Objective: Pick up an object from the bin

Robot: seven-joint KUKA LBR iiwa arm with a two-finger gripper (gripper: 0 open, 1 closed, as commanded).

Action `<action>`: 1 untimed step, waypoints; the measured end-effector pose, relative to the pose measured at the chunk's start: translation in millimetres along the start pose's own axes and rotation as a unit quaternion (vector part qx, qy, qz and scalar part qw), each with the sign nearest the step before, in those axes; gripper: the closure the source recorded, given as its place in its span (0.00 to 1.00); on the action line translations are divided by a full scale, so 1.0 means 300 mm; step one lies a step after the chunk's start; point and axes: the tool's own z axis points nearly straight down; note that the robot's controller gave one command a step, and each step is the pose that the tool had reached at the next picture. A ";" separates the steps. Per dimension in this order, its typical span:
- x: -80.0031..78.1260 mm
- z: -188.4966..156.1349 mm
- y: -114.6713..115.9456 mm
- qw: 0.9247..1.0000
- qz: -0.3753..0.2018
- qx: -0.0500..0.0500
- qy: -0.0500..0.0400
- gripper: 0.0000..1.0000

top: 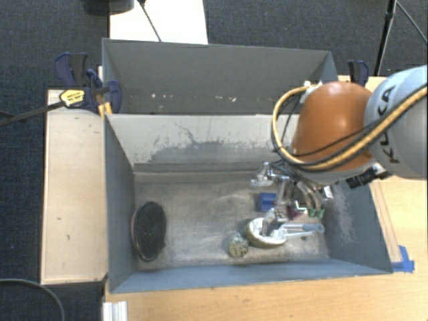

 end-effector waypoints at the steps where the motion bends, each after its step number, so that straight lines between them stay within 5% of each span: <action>1: 0.078 0.388 -0.257 1.000 0.006 0.000 -0.007 0.00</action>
Offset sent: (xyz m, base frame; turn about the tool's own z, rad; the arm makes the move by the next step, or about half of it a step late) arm -0.0250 -0.0757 -0.1159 0.0075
